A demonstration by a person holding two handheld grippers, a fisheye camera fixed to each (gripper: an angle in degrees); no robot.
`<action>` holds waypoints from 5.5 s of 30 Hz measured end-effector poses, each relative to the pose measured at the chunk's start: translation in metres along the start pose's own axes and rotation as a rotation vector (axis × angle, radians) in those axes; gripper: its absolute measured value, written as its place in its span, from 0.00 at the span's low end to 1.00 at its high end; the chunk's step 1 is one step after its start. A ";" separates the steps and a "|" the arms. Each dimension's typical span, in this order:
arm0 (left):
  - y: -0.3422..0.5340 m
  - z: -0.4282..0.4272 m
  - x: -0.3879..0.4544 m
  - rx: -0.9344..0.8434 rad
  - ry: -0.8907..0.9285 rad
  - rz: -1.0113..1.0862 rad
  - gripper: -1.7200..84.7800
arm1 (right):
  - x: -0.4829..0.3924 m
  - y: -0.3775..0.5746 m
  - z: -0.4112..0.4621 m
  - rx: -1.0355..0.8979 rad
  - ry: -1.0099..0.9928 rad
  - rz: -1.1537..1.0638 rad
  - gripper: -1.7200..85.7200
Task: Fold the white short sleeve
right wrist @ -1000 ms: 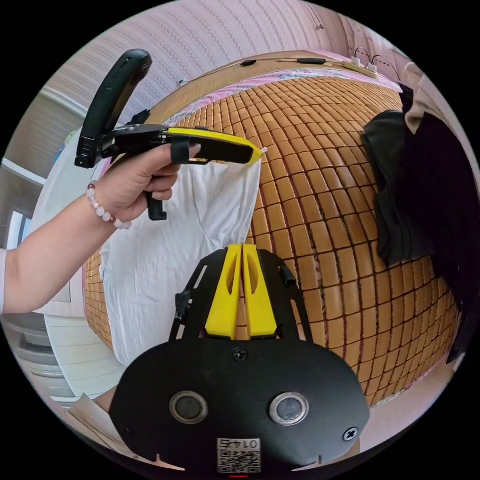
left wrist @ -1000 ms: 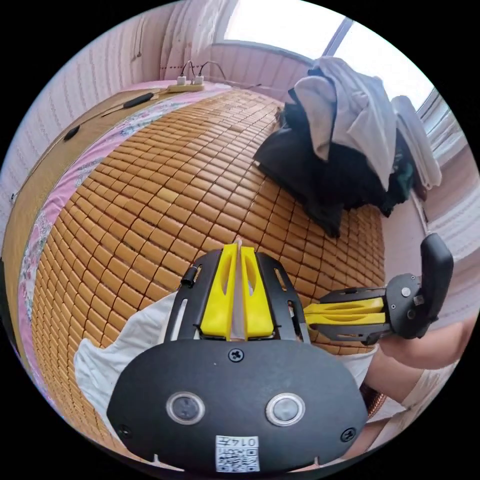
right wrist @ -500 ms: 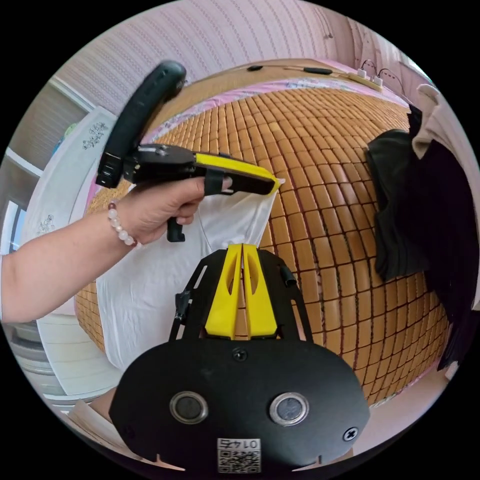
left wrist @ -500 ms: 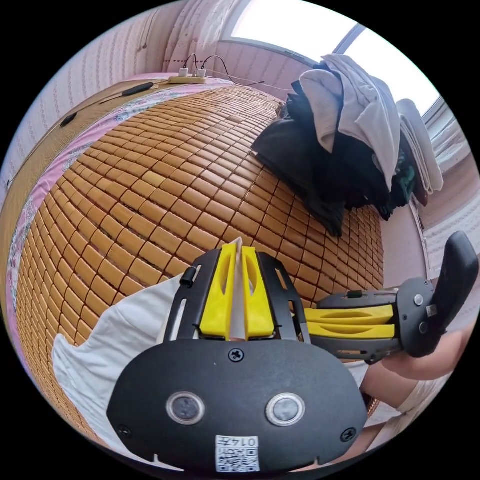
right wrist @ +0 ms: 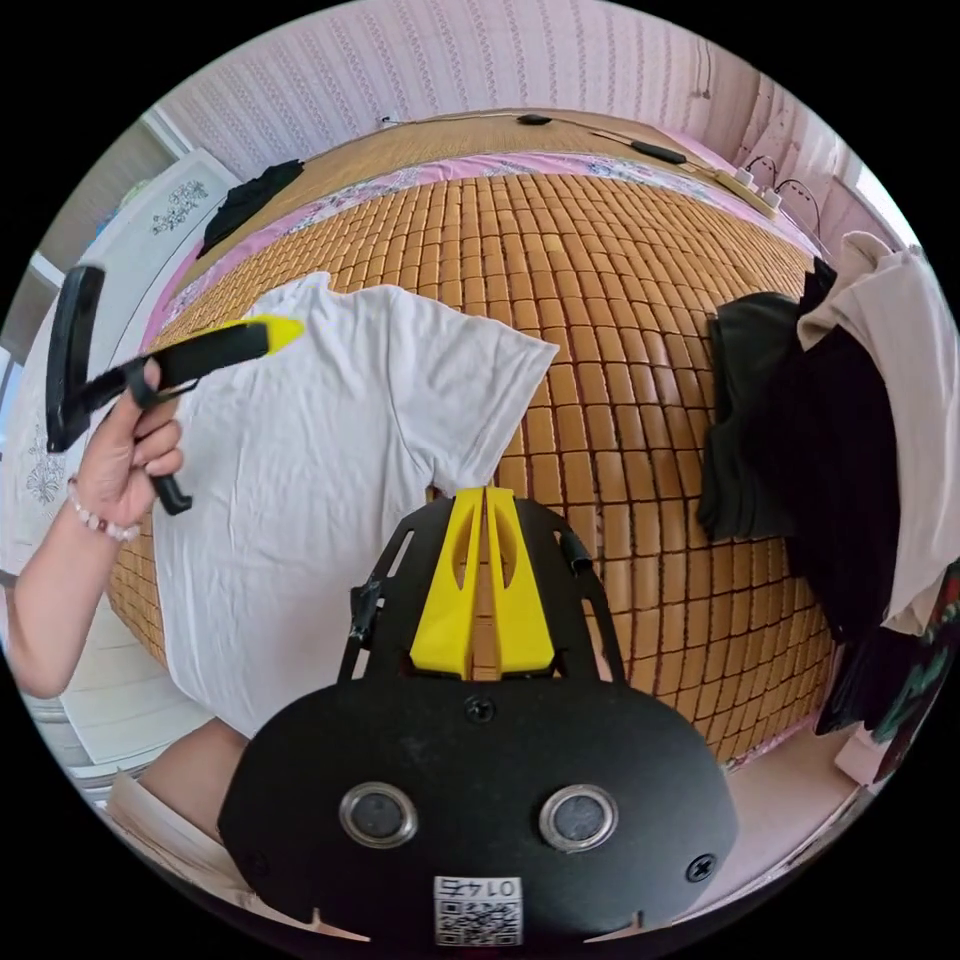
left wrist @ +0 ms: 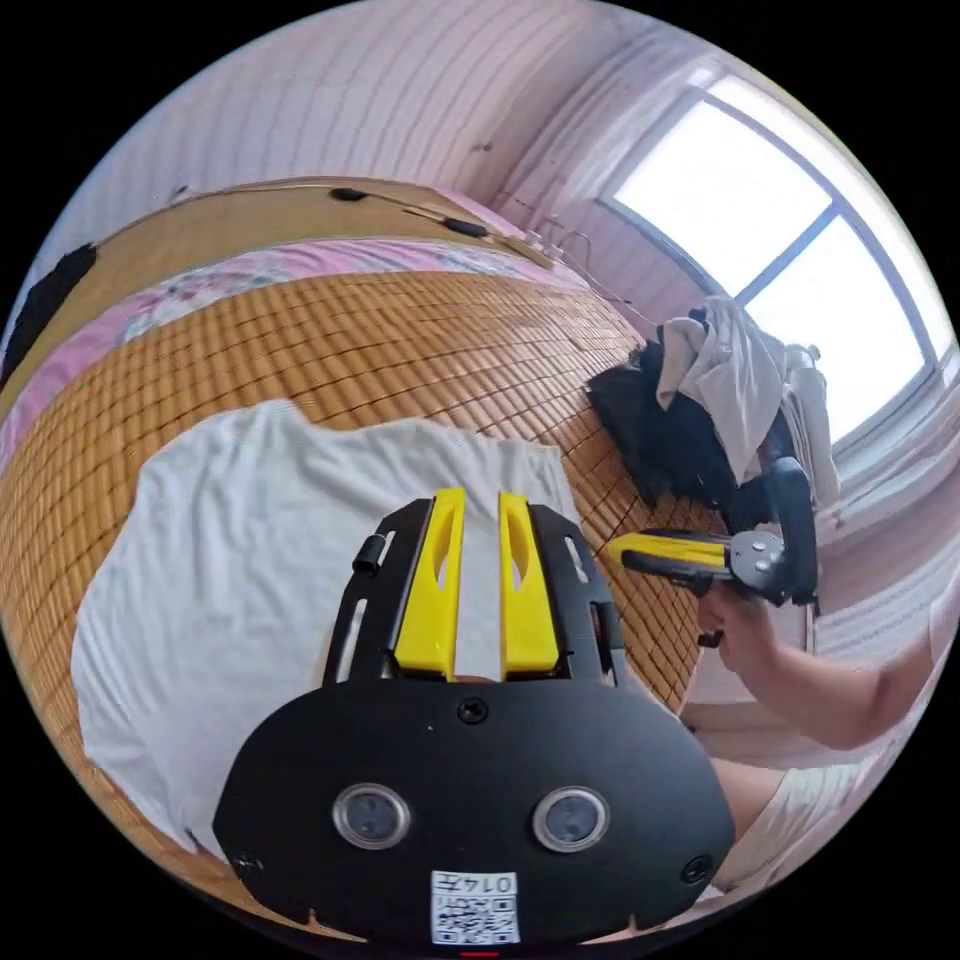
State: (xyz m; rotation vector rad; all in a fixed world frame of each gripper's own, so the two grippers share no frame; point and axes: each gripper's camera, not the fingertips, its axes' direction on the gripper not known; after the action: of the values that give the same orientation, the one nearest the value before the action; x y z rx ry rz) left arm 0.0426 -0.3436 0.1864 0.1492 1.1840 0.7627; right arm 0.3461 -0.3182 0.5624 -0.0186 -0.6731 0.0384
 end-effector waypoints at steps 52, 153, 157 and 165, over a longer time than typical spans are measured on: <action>0.240 -0.193 -0.077 0.107 -0.101 -0.346 0.11 | -0.281 -0.097 0.110 -0.111 -0.217 -0.335 0.08; -0.063 0.033 0.045 -0.073 -0.121 0.048 0.01 | -0.030 0.027 -0.072 0.021 -0.128 -0.222 0.09; -0.051 0.023 0.036 -0.093 -0.162 -0.006 0.01 | -0.033 0.027 -0.078 0.011 -0.153 -0.257 0.08; -0.048 0.013 0.006 -0.127 -0.133 -0.086 0.07 | -0.027 0.008 -0.100 0.025 -0.175 -0.305 0.09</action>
State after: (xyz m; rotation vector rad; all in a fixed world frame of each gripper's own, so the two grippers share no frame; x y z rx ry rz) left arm 0.0773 -0.3720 0.1635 0.0424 1.0069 0.7382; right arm 0.3870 -0.3120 0.4673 0.1124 -0.8445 -0.2475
